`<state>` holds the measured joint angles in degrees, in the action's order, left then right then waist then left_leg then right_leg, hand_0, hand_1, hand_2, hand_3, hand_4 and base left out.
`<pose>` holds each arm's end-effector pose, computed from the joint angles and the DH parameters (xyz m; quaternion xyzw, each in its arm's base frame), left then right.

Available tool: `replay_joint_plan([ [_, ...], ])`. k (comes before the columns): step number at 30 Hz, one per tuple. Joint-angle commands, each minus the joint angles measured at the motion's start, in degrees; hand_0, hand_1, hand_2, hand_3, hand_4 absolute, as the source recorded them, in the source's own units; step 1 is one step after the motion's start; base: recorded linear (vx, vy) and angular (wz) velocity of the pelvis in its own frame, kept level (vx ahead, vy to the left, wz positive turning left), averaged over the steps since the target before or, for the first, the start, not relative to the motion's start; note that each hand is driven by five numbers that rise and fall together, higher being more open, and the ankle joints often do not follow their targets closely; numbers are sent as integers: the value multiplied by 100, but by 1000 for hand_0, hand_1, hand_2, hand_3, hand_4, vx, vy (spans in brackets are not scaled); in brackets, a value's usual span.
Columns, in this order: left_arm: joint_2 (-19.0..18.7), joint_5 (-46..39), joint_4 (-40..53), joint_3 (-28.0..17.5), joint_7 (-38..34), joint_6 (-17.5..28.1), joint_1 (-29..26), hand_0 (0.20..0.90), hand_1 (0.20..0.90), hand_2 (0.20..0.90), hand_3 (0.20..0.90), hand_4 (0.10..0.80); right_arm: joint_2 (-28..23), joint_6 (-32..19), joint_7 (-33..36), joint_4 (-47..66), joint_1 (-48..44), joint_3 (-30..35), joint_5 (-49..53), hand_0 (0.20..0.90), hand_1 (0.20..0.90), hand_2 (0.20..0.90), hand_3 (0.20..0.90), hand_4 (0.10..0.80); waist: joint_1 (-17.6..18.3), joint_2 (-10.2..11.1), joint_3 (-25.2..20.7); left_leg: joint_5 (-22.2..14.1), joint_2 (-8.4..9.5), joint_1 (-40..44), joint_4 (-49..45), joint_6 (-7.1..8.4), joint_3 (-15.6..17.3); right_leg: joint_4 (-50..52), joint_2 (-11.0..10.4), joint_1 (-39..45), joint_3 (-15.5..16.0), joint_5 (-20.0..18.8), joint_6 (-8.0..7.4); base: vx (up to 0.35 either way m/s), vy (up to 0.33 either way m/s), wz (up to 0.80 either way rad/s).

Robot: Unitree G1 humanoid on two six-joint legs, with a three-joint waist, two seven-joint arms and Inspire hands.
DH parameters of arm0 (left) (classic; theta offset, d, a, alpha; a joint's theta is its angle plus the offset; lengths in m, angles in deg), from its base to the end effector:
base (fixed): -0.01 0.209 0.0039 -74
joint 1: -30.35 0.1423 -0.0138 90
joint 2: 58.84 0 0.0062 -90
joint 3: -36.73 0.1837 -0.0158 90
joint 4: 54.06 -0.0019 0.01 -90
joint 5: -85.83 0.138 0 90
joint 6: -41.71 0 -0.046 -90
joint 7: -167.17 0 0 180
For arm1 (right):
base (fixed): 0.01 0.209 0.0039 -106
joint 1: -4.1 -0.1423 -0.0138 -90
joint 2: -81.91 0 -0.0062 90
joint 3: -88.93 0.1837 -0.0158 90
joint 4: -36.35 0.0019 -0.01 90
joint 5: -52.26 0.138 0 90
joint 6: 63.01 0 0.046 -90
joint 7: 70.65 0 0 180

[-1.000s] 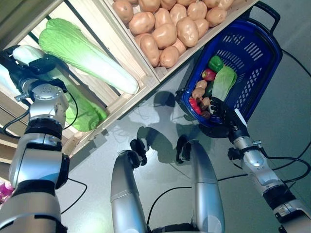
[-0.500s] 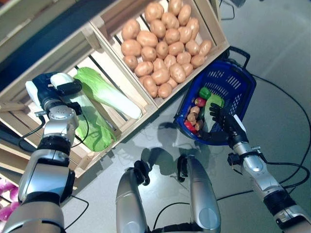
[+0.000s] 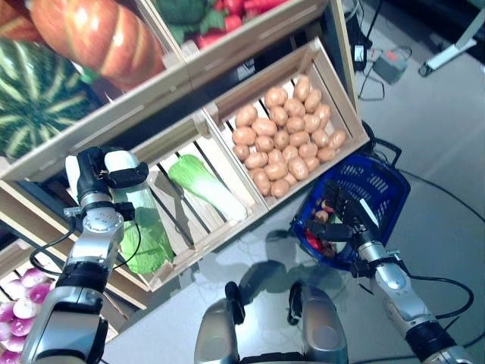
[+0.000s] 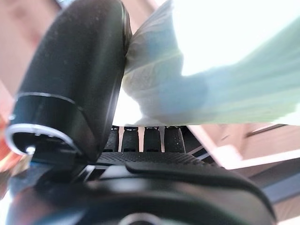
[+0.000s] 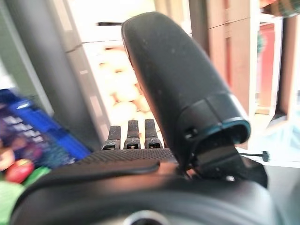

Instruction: Put vegetables into the basket

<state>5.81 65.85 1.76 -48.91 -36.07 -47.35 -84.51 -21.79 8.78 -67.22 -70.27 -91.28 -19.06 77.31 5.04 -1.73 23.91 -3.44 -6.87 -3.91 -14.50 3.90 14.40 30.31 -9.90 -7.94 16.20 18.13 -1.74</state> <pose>0.2699 0.3062 0.1018 0.1829 0.0153 0.2926 0.9385 0.2105 -0.2116 0.0280 -0.0540 -0.0062 0.0615 0.9966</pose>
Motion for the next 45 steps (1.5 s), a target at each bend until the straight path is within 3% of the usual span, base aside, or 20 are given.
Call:
replay_joint_plan([
  [1, -116, -92, 538, -428, 299, 1153, -18, 300, 300, 300, 300, 400, 354, -979, -206, 380, -53, 157, -70, 900, 900, 900, 900, 800, -45, -75, -1241, -667, 419, 733, 239, -344, 167, -1630, 147, 1083, 33, -513, 28, 6, -75, 12],
  [6, 30, -911, 920, -475, 1276, 1133, -29, 300, 300, 300, 300, 400, 464, -764, -924, 540, -127, 204, 436, 900, 900, 900, 900, 800, -65, -133, -1489, -359, 512, 1099, 1000, -280, 94, -2336, 312, 1463, 40, -828, -47, -17, -55, 4],
  [12, 281, -2278, 1207, -376, 2503, 1157, -294, 300, 300, 300, 300, 400, 451, 340, -1803, 782, -287, 281, 1222, 900, 900, 900, 900, 800, -25, -141, -1726, -47, 535, 1470, 1815, -154, 118, -3192, 477, 1841, 49, -1213, -150, -17, -45, 10],
  [19, 394, -2649, 1372, -12, 3217, 1333, -778, 300, 300, 300, 300, 400, 448, 1669, -2520, 992, -743, 217, 2269, 900, 900, 900, 900, 800, -64, -54, -1849, -51, 569, 1482, 1950, -150, 89, -3531, 570, 1940, 121, -1420, -189, -18, -44, 1],
  [28, 427, -2711, 1927, 334, 3676, 1300, -1008, 300, 300, 300, 300, 400, 529, 2633, -2839, 1188, -873, 78, 2809, 900, 900, 900, 900, 800, -77, 43, -1977, -116, 551, 1549, 1950, -208, 123, -3531, 622, 1989, 150, -1410, -161, 23, -53, 0],
  [32, 474, -2538, 2234, 511, 3676, 1366, -1096, 300, 300, 300, 300, 400, 708, 2837, -2672, 1320, -911, -45, 3047, 900, 900, 900, 900, 800, -75, 50, -1972, -137, 545, 1604, 1950, -227, 123, -3531, 651, 2030, 97, -1399, -149, 25, -47, -3],
  [36, 569, -2493, 2441, 698, 3725, 1432, -1174, 300, 300, 300, 300, 400, 890, 2667, -2426, 1456, -976, -150, 2986, 900, 900, 900, 900, 800, -67, 52, -1973, -165, 534, 1658, 1950, -239, 140, -3531, 670, 2073, 55, -1380, -144, 25, -41, -5],
  [45, 1115, -2286, 3083, 997, 4030, 1412, -946, 300, 300, 300, 300, 400, 1163, 2606, -2046, 1686, -1114, -351, 2789, 900, 900, 900, 900, 800, -78, 101, -1972, -203, 520, 1742, 1950, -258, 161, -3531, 692, 2128, -19, -1365, -143, 23, -10, -2],
])
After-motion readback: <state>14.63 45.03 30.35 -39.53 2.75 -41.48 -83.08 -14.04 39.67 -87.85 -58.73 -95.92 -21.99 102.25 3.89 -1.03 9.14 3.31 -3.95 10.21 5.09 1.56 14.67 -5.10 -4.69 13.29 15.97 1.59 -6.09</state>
